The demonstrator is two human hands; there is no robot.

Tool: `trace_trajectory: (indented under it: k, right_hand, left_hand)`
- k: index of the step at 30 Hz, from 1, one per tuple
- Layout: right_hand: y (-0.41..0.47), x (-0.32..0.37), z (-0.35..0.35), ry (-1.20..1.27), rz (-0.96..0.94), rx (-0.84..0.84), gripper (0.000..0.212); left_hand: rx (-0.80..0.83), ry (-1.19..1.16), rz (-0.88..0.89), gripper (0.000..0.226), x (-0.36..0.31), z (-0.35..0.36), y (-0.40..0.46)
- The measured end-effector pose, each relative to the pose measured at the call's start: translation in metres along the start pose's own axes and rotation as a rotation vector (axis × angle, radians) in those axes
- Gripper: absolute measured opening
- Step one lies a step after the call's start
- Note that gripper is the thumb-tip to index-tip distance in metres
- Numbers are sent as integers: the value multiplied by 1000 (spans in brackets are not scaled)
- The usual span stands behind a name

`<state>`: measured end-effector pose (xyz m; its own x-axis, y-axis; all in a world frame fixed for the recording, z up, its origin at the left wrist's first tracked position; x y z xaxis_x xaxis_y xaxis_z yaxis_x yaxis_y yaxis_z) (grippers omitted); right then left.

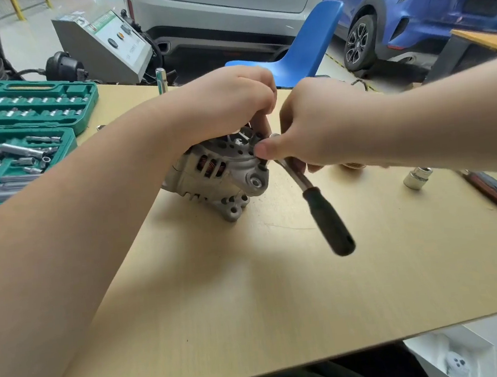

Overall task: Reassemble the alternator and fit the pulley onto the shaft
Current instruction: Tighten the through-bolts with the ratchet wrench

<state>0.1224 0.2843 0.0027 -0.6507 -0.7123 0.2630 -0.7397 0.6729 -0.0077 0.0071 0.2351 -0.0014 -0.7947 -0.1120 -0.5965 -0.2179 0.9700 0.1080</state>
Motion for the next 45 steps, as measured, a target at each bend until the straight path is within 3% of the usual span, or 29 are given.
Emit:
trace_trajectory:
  k: [4, 10, 11, 13, 17, 19, 22, 27, 28, 30, 32, 35, 37, 39, 42, 45]
  right_hand:
    - [-6, 12, -3, -353, -256, -5, 32]
    - [-32, 29, -4, -726, -1003, -67, 18]
    - [-30, 28, -4, -740, -989, -51, 19]
    - [-23, 21, -1, -685, -753, -10, 26]
    - [-7, 3, 0, -168, -162, -18, 37]
    - [-3, 3, -1, -7, -41, -12, 39]
    - [-7, 9, -4, -234, -217, 7, 31]
    - [-28, 28, -3, -674, -990, 1, 19]
    - [-29, 29, -4, -683, -1053, -8, 19]
    - [-21, 27, -6, -661, -891, 16, 24]
    - [-11, 16, -4, -573, -542, 13, 34]
    - [1, 2, 0, -152, -103, 33, 41]
    - [0, 3, 0, 50, 43, 60, 42]
    - [-2, 8, -3, -76, -38, 58, 40]
    - [-12, 14, -5, -413, -332, 43, 37]
    - [-24, 25, -2, -657, -806, 52, 29]
  left_hand:
    - [12, -7, -4, 21, 0, 0, -1]
    - [-1, 23, 1, 19, -1, 0, 0]
    - [-8, 24, -5, 18, -1, 0, 0]
    - [-22, 27, -22, 17, 0, 0, 0]
    - [28, 3, -16, 19, 0, 2, -2]
    - [27, 7, -12, 20, 0, 2, -1]
    - [25, 27, -25, 18, 2, 1, 0]
    - [-10, 48, -14, 15, 0, 0, -1]
    - [-16, 52, -17, 14, 0, 0, -1]
    - [-20, 46, -27, 15, 1, 0, 0]
    - [-14, 30, -32, 16, 2, 1, 1]
    - [-4, 26, -34, 17, 2, 2, 2]
    - [5, 36, -30, 18, 0, 2, 2]
    - [3, 34, -31, 17, 0, 1, 1]
    - [14, 37, -31, 17, 1, 1, 0]
    - [-8, 30, -34, 17, 0, 0, -1]
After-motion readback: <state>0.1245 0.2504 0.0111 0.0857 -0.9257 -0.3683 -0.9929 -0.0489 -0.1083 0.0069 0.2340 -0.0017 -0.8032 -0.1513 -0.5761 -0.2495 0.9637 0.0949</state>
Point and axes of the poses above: each hand's wrist, its own y-axis towards the middle knuckle, its own z-axis out of the palm, x = y × z, the point moved 6 cm from there along y, towards the middle knuckle, and after that the axes turned 9 degrees about y, right-handed, at the moved point
